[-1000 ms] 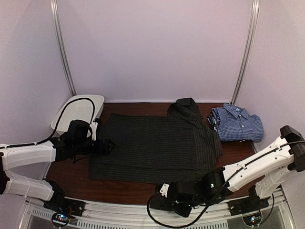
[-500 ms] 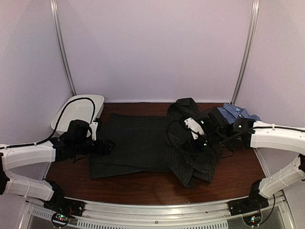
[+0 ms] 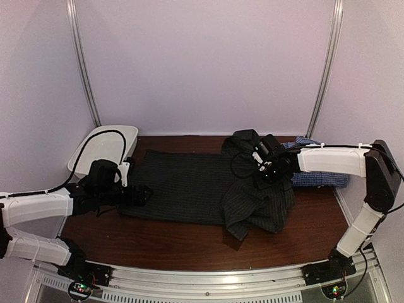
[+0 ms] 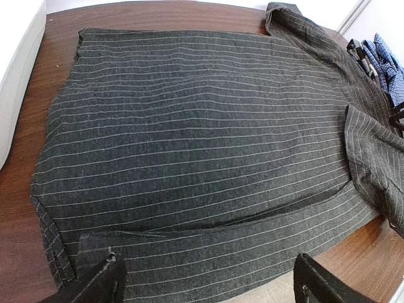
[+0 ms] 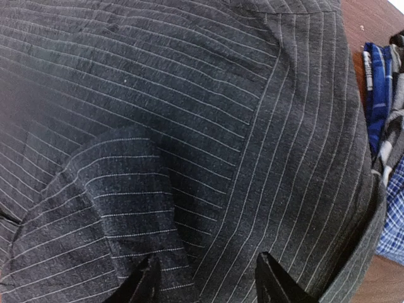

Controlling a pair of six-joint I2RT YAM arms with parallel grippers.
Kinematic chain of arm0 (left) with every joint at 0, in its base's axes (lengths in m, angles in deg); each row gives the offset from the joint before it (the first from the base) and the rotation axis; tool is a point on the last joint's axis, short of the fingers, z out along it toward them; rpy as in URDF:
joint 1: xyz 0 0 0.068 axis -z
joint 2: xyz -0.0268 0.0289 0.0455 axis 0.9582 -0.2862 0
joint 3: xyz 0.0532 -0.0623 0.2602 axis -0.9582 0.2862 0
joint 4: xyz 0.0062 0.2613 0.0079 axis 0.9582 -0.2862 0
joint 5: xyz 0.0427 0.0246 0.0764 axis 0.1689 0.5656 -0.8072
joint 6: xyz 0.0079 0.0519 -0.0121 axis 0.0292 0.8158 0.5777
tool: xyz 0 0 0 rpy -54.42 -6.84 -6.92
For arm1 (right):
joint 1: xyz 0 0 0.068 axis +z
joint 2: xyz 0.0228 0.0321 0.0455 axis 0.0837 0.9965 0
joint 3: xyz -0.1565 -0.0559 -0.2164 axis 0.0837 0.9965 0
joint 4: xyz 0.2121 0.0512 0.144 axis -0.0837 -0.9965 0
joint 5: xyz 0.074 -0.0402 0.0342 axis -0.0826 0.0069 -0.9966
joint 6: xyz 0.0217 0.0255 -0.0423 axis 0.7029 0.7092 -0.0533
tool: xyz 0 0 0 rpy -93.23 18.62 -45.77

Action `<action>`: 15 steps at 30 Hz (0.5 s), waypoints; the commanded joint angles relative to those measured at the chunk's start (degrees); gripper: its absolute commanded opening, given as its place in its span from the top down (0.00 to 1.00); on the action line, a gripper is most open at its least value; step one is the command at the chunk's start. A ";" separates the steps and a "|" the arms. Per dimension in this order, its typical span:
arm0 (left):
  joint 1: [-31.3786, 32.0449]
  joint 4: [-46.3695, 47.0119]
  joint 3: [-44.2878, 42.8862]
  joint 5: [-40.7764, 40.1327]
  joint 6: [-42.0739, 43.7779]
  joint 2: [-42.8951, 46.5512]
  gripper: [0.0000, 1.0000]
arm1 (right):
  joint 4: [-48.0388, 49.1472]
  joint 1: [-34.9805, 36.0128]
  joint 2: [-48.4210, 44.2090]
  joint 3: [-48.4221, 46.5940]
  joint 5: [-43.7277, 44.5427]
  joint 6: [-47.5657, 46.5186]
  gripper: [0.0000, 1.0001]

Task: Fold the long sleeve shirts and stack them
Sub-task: Place the sleeve at the center of the board, then pick up the sleeve from the corner of the board.

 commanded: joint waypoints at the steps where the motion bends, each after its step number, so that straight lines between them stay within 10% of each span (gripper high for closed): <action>1: -0.25 5.02 1.70 2.10 0.53 -1.42 0.06 | 0.88 2.57 -8.51 1.70 2.48 -0.87 0.41; 15: -0.25 7.00 2.63 0.45 -0.05 -3.49 0.06 | 5.59 31.04 -18.12 14.73 1.36 14.78 0.18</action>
